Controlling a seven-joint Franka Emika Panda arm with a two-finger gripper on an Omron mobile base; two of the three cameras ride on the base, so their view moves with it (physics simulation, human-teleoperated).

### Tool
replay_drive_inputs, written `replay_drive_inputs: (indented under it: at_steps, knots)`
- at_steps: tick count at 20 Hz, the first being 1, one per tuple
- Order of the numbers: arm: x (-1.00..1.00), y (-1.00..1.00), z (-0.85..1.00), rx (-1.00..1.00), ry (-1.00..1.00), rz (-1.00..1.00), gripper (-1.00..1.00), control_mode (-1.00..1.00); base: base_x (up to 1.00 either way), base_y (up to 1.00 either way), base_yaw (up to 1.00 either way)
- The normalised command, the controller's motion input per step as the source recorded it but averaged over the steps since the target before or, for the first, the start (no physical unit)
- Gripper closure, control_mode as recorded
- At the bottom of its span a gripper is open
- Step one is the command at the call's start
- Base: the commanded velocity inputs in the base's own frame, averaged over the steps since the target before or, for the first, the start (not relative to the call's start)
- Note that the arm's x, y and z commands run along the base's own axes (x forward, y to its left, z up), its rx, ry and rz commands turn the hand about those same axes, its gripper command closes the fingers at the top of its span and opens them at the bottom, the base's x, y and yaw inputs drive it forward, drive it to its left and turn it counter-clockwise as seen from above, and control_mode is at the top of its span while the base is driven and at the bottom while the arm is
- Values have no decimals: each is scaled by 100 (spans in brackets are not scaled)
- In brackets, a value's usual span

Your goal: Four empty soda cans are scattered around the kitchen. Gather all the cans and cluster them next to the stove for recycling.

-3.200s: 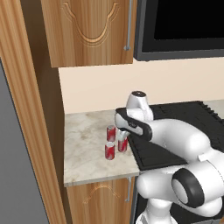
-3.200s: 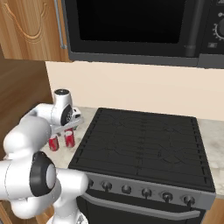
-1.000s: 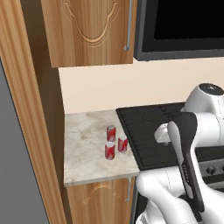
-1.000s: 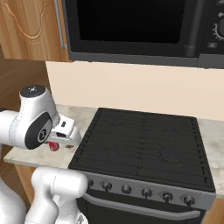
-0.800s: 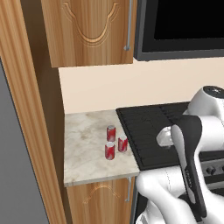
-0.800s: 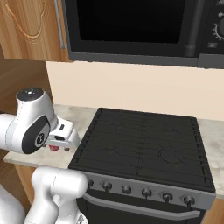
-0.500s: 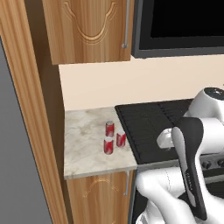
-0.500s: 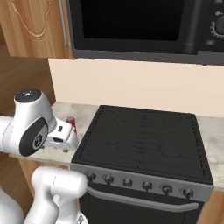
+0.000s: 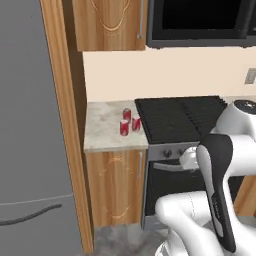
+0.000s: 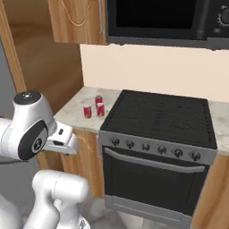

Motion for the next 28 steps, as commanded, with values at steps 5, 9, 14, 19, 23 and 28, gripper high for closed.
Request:
replay_drive_inputs:
  at_steps: [5, 9, 14, 19, 23, 28]
  knots:
    - [0, 0, 0, 0, 0, 0, -100, 100, -50, 4, 54]
    - [0, 0, 0, 0, 0, 0, -100, 100, 0, 29, 82]
    - [0, 0, 0, 0, 0, 0, -100, 100, 0, 20, 92]
    - [0, 0, 0, 0, 0, 0, -100, 100, -8, 52, 83]
    - [0, 0, 0, 0, 0, 0, -100, 100, -1, 81, 70]
    - [0, 0, 0, 0, 0, 0, -100, 100, 52, 29, 59]
